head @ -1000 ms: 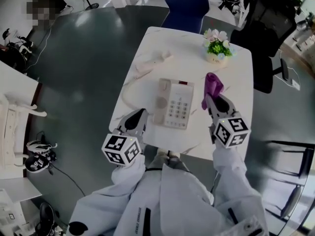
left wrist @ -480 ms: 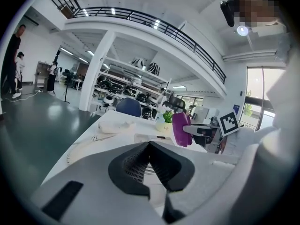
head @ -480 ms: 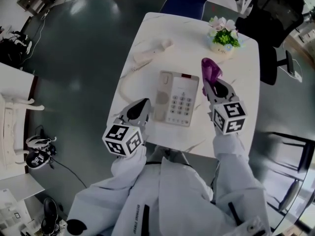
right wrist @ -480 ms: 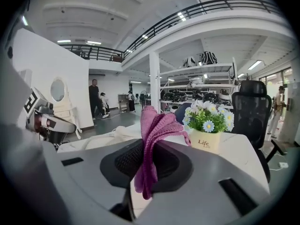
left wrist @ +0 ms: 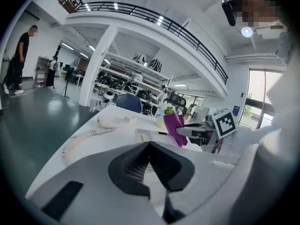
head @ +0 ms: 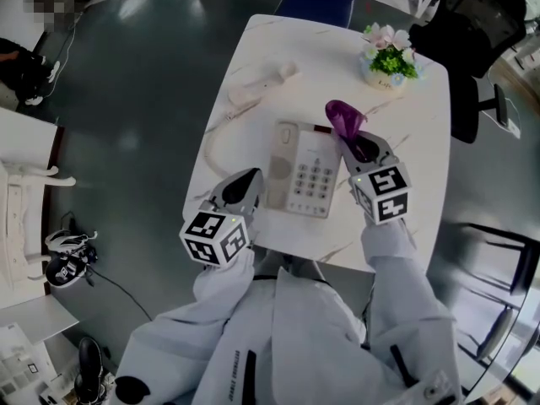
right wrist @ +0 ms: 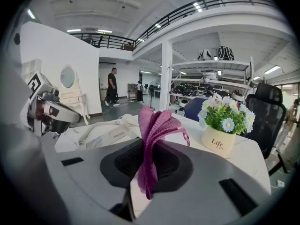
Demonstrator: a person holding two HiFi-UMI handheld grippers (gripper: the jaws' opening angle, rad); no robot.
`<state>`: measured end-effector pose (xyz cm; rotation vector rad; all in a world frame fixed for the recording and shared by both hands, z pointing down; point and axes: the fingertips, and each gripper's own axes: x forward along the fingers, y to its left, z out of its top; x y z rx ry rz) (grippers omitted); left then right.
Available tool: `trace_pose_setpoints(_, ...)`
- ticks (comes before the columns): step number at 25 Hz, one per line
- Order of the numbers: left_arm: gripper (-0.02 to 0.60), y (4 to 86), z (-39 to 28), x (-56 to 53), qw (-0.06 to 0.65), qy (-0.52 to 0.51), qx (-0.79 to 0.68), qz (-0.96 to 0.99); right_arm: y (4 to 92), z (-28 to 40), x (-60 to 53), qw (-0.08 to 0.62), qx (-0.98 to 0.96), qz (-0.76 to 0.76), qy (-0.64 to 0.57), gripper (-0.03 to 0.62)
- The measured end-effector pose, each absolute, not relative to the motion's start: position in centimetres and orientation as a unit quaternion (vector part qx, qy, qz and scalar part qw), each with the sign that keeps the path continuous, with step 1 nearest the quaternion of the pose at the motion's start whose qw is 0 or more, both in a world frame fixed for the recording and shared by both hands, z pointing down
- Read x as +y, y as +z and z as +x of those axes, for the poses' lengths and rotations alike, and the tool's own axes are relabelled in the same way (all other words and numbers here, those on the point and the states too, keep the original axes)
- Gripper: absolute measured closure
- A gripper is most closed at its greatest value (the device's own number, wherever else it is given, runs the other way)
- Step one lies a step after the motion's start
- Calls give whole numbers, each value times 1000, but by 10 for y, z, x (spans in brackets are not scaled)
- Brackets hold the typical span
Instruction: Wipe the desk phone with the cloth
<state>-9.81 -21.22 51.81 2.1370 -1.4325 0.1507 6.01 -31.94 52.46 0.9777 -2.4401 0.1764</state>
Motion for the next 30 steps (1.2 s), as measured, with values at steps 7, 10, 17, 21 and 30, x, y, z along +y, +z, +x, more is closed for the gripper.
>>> trace_pose_setpoints(7,583,523,-96,-210,284,58,-531,796,537,49,-313,276,-899,332,74,556)
trace_pose_setpoints(10,583,524,-97,-208,285,58,-532,795,543,46,-308,294,-897,321,77,556)
trace_pose_setpoints(17,583,524,-97,-205,285,57,-529,797,550,43,-301,317,-892,311,82,556)
trace_pose_setpoints(21,583,523,-96,-203,285,57,-527,799,552,42,-294,323,-891,305,89,556)
trace_pose_setpoints(30,583,523,-92,-198,285,56,-520,803,556,40,-277,335,-890,292,102,556)
